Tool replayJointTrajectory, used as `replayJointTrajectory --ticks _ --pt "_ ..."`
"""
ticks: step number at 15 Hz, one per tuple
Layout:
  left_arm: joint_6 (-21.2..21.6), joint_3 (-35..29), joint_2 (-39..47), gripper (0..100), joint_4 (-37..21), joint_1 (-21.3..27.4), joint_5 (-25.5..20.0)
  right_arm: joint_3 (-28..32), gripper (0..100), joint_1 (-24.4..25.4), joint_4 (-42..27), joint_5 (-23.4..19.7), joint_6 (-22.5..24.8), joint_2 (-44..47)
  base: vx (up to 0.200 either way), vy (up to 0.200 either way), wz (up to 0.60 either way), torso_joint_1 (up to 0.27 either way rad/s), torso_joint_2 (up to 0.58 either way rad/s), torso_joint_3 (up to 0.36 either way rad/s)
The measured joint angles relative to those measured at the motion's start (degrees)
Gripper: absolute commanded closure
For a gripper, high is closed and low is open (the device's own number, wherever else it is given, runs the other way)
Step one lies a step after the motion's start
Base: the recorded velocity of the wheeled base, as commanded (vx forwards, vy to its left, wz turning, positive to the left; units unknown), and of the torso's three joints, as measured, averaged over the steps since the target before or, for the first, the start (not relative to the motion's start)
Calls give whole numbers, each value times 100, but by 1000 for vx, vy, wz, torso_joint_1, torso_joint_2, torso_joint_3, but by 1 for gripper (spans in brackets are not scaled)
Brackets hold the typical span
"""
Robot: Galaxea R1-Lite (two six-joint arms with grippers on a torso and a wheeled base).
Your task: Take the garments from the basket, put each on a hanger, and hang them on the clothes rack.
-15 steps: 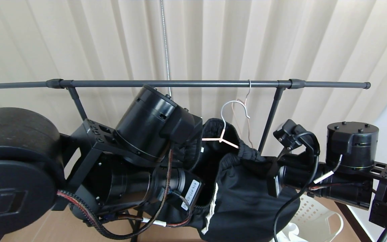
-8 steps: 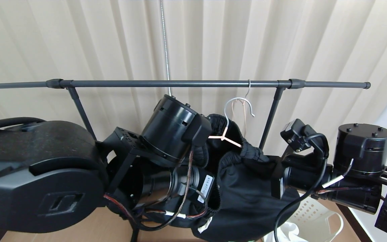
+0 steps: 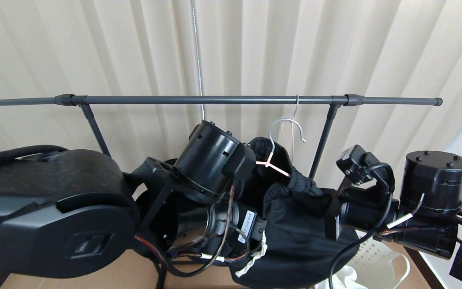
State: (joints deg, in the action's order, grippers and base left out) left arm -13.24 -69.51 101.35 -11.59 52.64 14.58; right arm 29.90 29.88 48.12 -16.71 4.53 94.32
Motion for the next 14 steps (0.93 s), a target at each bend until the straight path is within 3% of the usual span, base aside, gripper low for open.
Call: replayJointTrajectory --ticks 6,8,12,14 --pt "84 1006 -1174 0 -1 48 13 -50 100 5 -17 11 59 59 0 0 0 0 0 0" --pt "372 1298 -1613 0 -4 -16 9 -102 100 7 -11 10 318 100 0 0 0 0 0 0" --pt "2327 1613 -2448 0 174 -898 -137 -271 100 10 -6 -288 660 171 0 0 0 0 0 0" --pt "3232 1654 -2572 0 524 -1364 -695 -364 100 7 -6 -364 848 166 0 0 0 0 0 0"
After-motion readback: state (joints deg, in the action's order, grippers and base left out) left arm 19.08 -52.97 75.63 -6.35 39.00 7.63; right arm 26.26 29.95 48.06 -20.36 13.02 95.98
